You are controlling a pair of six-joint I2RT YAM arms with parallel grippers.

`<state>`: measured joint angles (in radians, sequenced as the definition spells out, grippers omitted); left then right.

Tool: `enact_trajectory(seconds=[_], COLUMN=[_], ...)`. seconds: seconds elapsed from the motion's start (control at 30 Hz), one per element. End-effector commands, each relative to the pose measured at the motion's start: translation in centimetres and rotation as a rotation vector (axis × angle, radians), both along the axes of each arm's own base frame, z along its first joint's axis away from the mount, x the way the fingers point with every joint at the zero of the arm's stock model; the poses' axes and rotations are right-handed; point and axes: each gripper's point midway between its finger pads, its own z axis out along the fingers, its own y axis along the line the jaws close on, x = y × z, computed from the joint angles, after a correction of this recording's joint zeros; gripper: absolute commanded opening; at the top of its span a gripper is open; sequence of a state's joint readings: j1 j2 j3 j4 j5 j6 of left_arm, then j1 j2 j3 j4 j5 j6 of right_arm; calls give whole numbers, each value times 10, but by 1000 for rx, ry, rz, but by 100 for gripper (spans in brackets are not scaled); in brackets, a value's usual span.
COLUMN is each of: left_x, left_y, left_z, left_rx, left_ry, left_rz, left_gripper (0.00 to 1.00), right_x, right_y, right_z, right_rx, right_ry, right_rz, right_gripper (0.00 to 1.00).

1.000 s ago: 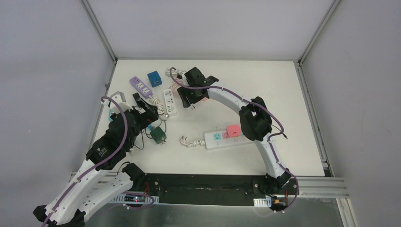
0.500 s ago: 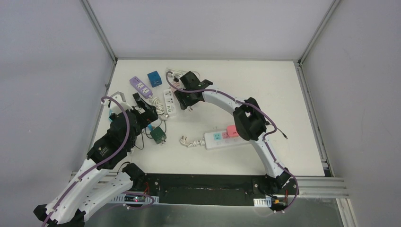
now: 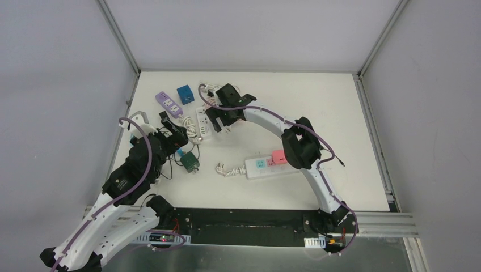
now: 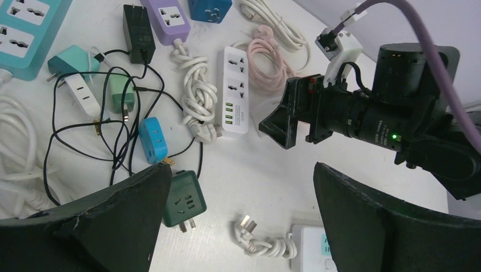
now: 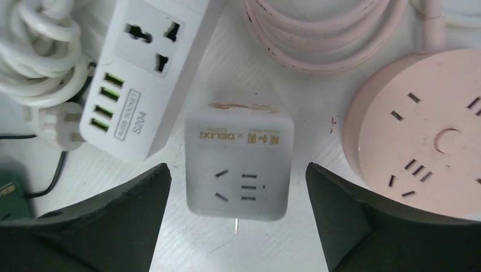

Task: Pull the plug off the socket
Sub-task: Place the plug at the center of the board, then remove the plug from the socket.

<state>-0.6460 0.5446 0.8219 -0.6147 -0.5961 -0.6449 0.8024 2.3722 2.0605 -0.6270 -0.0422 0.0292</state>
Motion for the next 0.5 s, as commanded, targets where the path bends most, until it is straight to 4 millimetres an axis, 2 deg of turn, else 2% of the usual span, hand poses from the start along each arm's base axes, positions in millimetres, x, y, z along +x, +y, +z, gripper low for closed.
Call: enact_trajectory(seconds=[0.0, 0.13, 0.2, 0.3, 0.33, 0.47], left_x=[-3, -6, -8, -9, -9, -8], left_y=[-3, -15, -30, -56, -77, -115], left_z=[7, 10, 12, 12, 11, 5], left_rx=[-63, -127, -151, -180, -191, -198], left_ry=[-27, -58, -74, -74, -55, 3], left_rz=[-18, -79, -158, -282, -377, -535], left_gripper=[99, 99, 99, 99, 98, 96], right_x=[5, -23, -39, -68, -89, -116], right_y=[-1, -27, -47, -78, -105, -151], right_z=[119, 152, 158, 164, 168, 180], right_rx=[152, 156, 140, 128, 154, 233], right_ry=[-162, -157, -143, -103, -44, 24], right_rz=[70, 224, 288, 412, 484, 520], right_gripper=[93, 99, 99, 99, 99, 99])
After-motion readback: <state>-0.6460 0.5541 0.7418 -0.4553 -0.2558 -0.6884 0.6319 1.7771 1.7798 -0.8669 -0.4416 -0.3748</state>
